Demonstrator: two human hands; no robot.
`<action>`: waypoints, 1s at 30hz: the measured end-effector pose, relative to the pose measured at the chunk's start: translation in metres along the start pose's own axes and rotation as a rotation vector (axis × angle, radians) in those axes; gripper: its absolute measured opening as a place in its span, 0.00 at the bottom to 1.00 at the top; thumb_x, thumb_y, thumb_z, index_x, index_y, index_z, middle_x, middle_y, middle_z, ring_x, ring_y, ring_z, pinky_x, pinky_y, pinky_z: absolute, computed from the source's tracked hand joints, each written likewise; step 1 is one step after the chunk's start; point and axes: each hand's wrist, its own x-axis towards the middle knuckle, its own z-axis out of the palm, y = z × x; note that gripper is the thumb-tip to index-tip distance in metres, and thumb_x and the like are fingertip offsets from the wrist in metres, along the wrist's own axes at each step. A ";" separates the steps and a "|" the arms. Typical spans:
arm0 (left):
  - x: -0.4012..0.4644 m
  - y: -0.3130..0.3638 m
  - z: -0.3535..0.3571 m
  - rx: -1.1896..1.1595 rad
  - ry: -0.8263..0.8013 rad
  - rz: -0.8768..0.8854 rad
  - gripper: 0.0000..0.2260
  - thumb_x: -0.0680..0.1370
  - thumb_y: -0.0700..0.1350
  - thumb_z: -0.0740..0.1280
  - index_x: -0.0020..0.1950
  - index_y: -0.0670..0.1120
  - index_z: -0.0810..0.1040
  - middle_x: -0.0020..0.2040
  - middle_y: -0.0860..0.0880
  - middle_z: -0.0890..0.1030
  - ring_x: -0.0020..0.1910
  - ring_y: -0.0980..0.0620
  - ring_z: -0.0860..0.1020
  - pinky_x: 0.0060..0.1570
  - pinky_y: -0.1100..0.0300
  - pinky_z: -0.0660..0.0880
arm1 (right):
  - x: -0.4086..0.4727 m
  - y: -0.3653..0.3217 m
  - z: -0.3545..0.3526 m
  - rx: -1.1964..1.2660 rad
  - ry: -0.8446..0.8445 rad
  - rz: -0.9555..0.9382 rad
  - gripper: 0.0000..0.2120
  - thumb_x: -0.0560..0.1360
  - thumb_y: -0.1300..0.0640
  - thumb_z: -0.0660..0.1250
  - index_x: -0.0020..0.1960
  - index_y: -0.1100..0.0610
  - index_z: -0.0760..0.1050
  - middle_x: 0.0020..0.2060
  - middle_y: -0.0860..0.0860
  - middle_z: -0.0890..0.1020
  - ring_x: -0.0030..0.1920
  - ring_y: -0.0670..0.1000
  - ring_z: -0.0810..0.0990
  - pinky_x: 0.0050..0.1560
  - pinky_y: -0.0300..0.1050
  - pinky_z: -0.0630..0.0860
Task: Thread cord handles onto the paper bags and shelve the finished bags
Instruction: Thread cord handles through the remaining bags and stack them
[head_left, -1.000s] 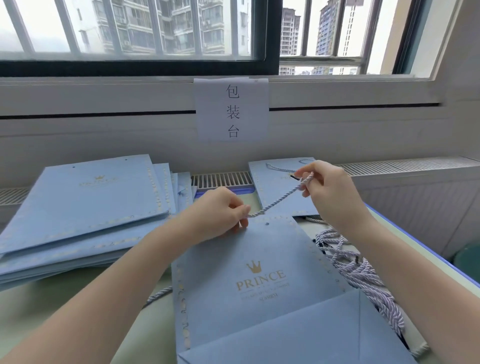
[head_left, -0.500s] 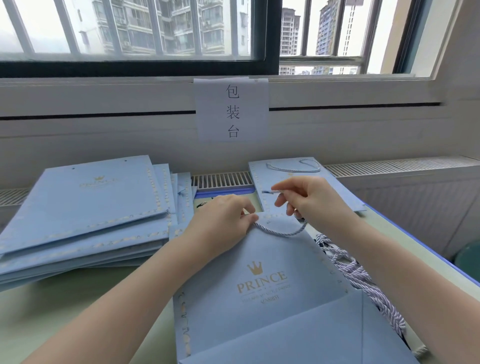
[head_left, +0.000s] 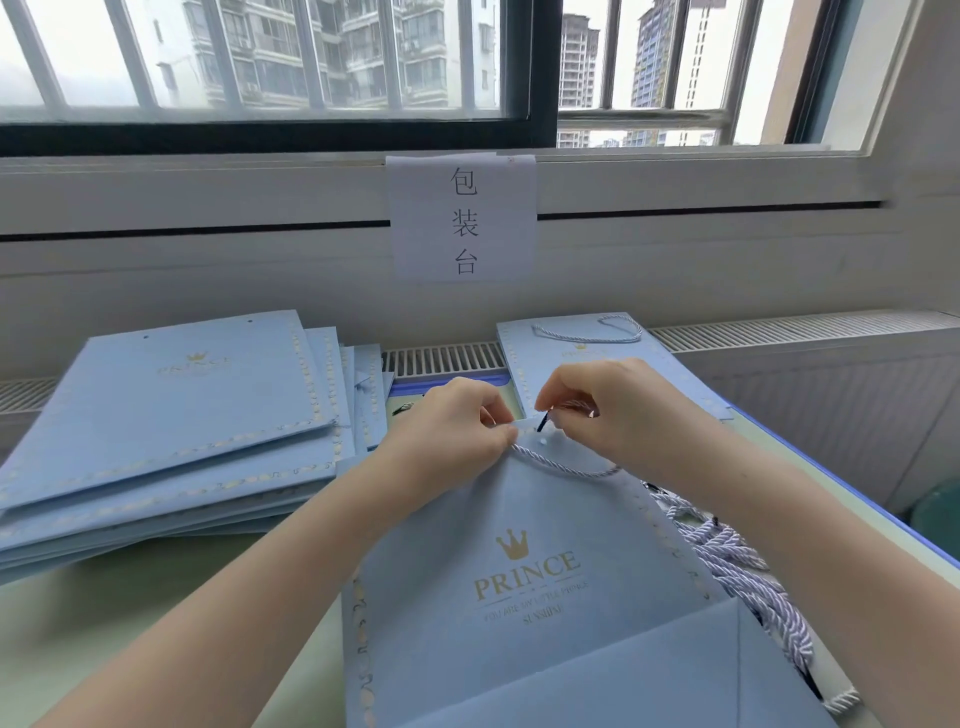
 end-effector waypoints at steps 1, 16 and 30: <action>0.000 0.001 0.000 -0.005 0.007 0.003 0.05 0.75 0.46 0.67 0.39 0.52 0.77 0.35 0.56 0.76 0.36 0.55 0.74 0.44 0.57 0.73 | 0.000 -0.001 -0.001 -0.024 -0.001 -0.023 0.07 0.74 0.63 0.65 0.47 0.56 0.81 0.32 0.41 0.76 0.33 0.37 0.72 0.38 0.27 0.67; -0.001 0.001 0.005 0.060 0.091 -0.027 0.06 0.77 0.47 0.65 0.42 0.49 0.80 0.42 0.54 0.80 0.46 0.52 0.78 0.51 0.51 0.75 | -0.002 -0.003 -0.007 -0.219 -0.077 0.014 0.05 0.78 0.55 0.60 0.49 0.54 0.74 0.46 0.49 0.78 0.47 0.51 0.73 0.50 0.50 0.72; -0.002 0.001 0.004 0.041 0.122 -0.003 0.06 0.77 0.47 0.65 0.44 0.50 0.80 0.38 0.56 0.76 0.42 0.54 0.74 0.42 0.57 0.71 | -0.001 -0.004 -0.001 -0.070 -0.103 -0.075 0.03 0.75 0.62 0.65 0.46 0.59 0.78 0.39 0.47 0.76 0.35 0.41 0.71 0.41 0.39 0.70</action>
